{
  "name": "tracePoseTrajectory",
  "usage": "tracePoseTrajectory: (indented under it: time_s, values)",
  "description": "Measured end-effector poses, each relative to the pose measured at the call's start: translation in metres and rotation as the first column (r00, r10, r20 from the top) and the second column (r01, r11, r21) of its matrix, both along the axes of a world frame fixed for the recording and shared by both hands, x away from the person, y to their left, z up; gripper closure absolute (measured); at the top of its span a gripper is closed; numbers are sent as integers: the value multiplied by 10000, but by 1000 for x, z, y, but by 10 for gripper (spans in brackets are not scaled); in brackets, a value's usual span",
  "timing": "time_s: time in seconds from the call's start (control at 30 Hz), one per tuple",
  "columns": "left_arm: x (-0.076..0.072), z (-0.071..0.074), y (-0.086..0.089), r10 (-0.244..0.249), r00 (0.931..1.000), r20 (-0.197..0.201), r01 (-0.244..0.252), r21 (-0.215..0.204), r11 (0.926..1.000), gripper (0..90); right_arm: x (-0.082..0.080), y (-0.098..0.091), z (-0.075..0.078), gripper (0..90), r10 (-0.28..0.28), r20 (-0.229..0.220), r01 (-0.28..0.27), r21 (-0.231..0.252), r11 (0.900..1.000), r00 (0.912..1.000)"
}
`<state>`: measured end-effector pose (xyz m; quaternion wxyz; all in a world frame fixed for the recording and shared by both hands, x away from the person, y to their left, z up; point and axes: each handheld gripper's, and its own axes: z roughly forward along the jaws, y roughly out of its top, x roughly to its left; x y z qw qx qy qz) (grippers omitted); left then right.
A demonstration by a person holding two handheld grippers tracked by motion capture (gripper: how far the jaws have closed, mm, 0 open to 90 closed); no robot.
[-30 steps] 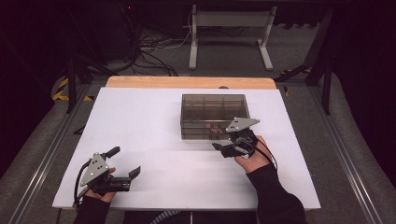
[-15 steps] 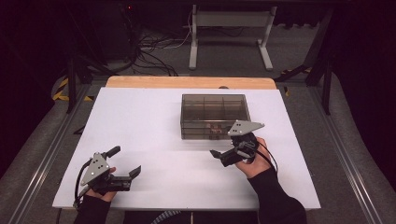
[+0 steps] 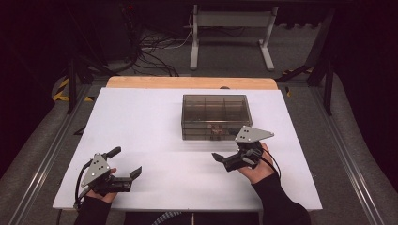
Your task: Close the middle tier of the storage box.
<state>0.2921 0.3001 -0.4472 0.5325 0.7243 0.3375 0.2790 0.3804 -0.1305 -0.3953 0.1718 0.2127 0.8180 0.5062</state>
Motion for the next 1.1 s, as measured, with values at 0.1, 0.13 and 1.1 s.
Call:
tracePoseTrajectory:
  time_s: [0.1, 0.13, 1.1]
  values:
    - [0, 0, 0, -22, 10000, 28, 22, 24, 10000, 0, -3, -3, -1, 0, 11, 11, -11, 56, 10000, 10000]
    - [0, 0, 0, -24, 10000, 26, 24, 14, 10000, 0, -5, -5, -2, 0, 11, 18, -11, 89, 10000, 10000]
    - [1, -1, -1, 36, 10000, -68, -36, 55, 10000, 0, -22, -45, -34, 0, -508, -37, 509, 618, 9968, 9987]
